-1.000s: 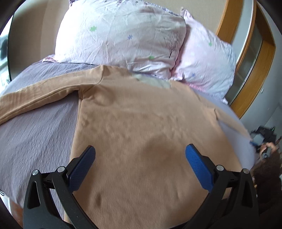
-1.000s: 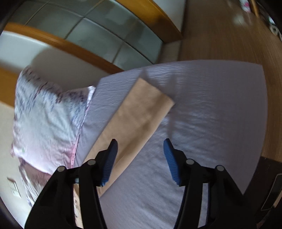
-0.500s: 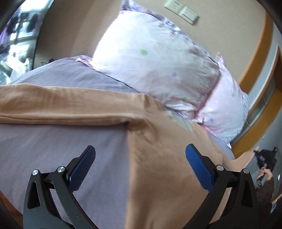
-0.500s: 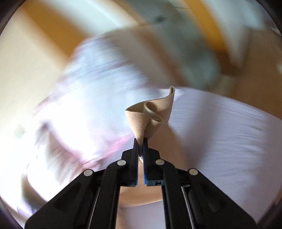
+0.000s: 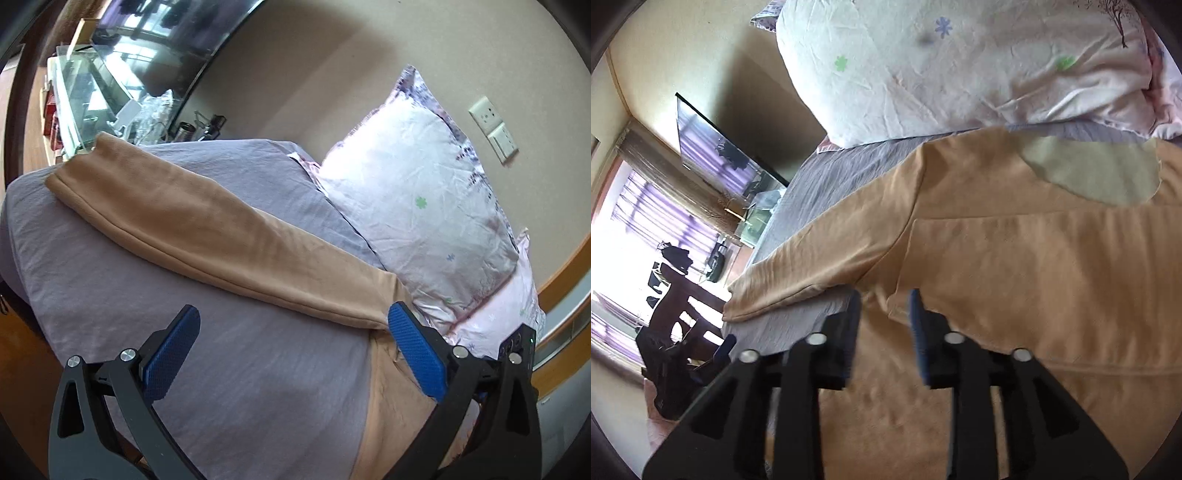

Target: Fold small clothes

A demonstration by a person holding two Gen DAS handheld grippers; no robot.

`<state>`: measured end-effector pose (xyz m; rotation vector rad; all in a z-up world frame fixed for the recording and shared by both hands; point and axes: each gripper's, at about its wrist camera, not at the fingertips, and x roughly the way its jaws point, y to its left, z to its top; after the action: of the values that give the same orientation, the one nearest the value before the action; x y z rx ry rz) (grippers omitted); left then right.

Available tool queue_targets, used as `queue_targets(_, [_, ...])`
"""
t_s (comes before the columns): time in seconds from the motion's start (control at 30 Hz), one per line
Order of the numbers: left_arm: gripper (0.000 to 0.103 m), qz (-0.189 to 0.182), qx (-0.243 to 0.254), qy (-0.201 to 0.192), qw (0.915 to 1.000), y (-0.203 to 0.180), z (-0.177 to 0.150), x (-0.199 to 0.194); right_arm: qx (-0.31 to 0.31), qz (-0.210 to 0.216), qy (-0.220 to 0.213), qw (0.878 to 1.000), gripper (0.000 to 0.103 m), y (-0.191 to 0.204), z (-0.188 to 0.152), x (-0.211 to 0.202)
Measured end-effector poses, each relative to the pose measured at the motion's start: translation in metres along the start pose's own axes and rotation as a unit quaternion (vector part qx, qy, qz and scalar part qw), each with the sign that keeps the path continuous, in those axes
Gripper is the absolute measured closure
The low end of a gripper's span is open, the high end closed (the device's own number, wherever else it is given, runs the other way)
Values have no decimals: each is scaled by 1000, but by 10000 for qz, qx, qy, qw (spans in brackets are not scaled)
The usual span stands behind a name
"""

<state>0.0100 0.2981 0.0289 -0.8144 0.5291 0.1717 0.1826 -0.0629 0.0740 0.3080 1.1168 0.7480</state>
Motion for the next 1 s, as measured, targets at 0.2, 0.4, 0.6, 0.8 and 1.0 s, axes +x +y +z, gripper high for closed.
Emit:
queue_targets(0.2, [10, 269, -800, -62, 9964, 46, 24, -2, 143, -86, -1094, 9939, 21, -21, 3, -78])
queue_targets(0.4, [17, 250, -1735, 54, 9845, 81, 37, 0, 405, -46, -1136, 9927, 20, -43, -4, -94])
queue_targets(0.6, [33, 508, -2373, 302, 9696, 88, 54, 9, 438, 302, -1102, 9925, 18, -42, -19, -94])
queue_targets(0.8, [98, 883, -2173, 421, 9712, 98, 66, 22, 432, 428, -1196, 9910, 16, -53, -31, -111])
queue_targets(1.0, [99, 210, -434, 131, 9988, -34, 86, 37, 600, 319, -1698, 9831, 16, -81, -40, -149])
